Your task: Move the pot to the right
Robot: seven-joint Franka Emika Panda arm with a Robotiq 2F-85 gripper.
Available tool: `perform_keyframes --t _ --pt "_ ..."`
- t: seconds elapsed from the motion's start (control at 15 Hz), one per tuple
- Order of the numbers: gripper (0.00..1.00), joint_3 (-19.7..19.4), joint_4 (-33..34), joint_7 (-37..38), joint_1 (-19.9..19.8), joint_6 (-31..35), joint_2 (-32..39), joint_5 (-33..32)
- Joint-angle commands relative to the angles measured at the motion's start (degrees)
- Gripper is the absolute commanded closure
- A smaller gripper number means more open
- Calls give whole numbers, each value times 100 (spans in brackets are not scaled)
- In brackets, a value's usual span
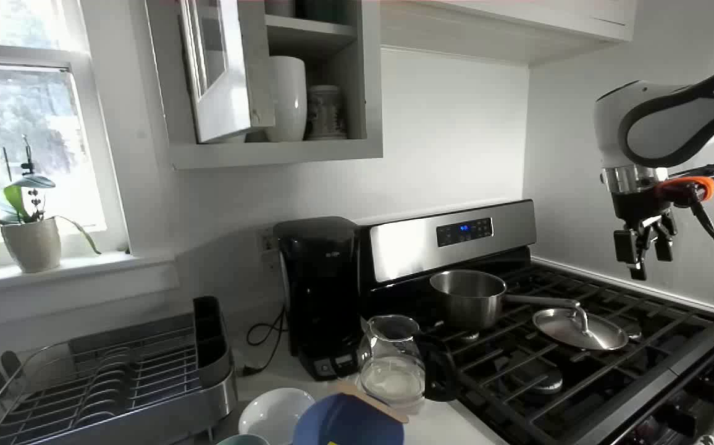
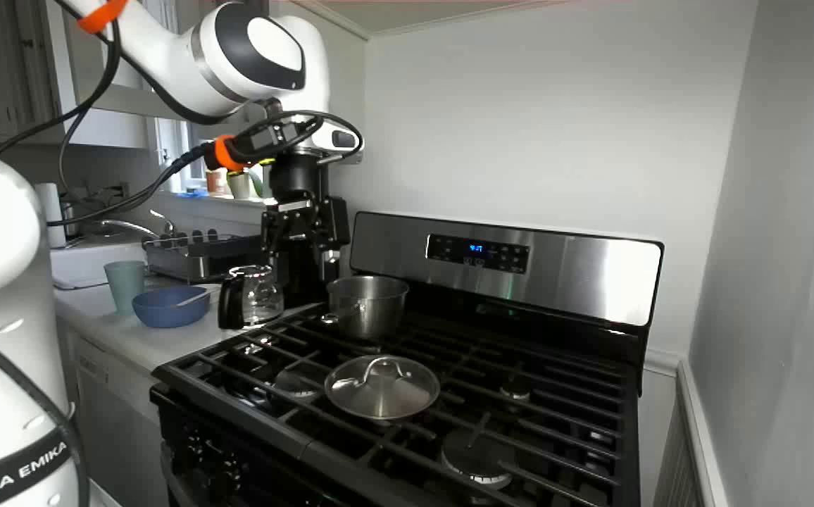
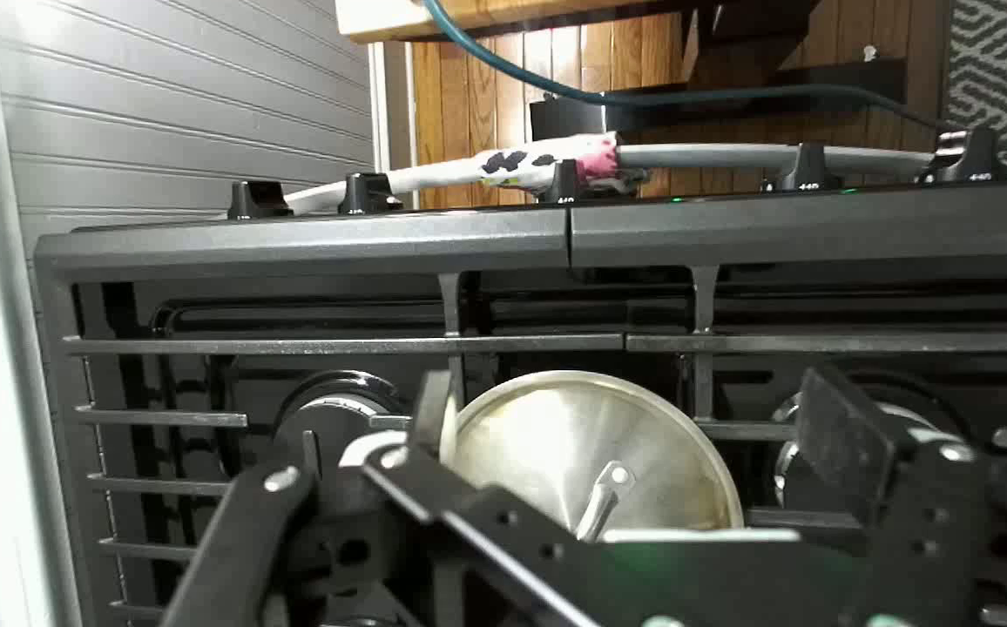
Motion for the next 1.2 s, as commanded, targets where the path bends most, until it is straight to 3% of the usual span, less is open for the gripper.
perform_keyframes --t 0.0,0.4,0.73,1.13 --pt "0 -99 10 53 106 -27 0 -55" --pt "0 -99 10 53 106 -27 0 -55" --pt "0 -215 97 -759 755 166 497 309" --pt "0 -295 104 -966 965 1220 1211 322"
